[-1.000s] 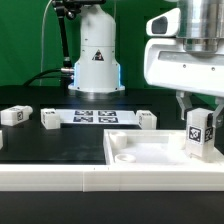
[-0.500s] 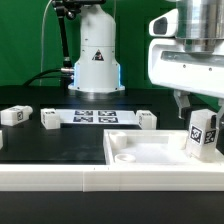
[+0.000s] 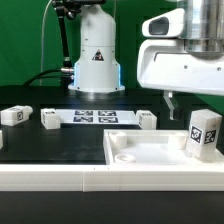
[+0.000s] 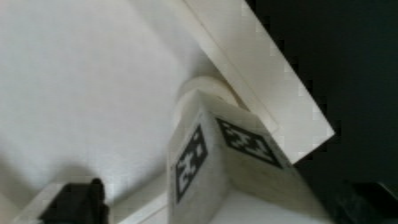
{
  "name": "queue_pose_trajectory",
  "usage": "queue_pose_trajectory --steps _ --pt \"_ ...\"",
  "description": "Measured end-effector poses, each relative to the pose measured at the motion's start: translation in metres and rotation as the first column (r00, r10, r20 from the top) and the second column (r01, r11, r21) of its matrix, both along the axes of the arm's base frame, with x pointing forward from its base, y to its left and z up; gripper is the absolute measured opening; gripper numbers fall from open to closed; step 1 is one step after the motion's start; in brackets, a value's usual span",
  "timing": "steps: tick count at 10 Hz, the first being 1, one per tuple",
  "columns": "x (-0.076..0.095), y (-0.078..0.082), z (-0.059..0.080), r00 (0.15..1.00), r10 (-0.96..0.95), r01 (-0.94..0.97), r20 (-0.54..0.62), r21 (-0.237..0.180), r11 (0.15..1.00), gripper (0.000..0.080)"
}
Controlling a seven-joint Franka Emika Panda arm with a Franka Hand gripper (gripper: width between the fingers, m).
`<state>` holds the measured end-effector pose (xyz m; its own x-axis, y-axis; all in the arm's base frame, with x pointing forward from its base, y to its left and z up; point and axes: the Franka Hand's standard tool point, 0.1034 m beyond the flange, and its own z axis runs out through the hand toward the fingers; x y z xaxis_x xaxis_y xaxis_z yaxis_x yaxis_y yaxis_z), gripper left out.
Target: Assemble one leg
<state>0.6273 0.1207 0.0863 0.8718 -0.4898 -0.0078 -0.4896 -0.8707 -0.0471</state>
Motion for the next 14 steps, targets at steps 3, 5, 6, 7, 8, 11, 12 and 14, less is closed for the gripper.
queue_pose_trajectory --steps 3,5,6,7,8,11,12,14 --pt "0.000 -0.001 -0.006 0.945 0.326 -0.326 -0.021 -0.008 0.945 0.0649" --pt "0.002 -0.007 -0.006 0.872 0.490 -0.490 -0.017 -0.011 0.872 0.0649" --pt "0.003 -0.007 -0.005 0.831 0.556 -0.556 -0.018 -0.023 0.831 0.0649" --pt "0.004 -0.007 -0.004 0.807 0.591 -0.591 -0.019 -0.030 0.806 0.0649" --pt "0.005 -0.007 -0.003 0.768 0.640 -0.640 -0.017 -0.033 0.767 0.0649" --pt "0.004 -0.008 -0.004 0.757 0.653 -0.653 -0.018 -0.032 0.757 0.0521" --pt "0.004 -0.008 -0.004 0.757 0.653 -0.653 -0.018 -0.031 0.757 0.0383" --pt "0.004 -0.008 -0.005 0.778 0.628 -0.628 -0.019 -0.030 0.778 0.0290"
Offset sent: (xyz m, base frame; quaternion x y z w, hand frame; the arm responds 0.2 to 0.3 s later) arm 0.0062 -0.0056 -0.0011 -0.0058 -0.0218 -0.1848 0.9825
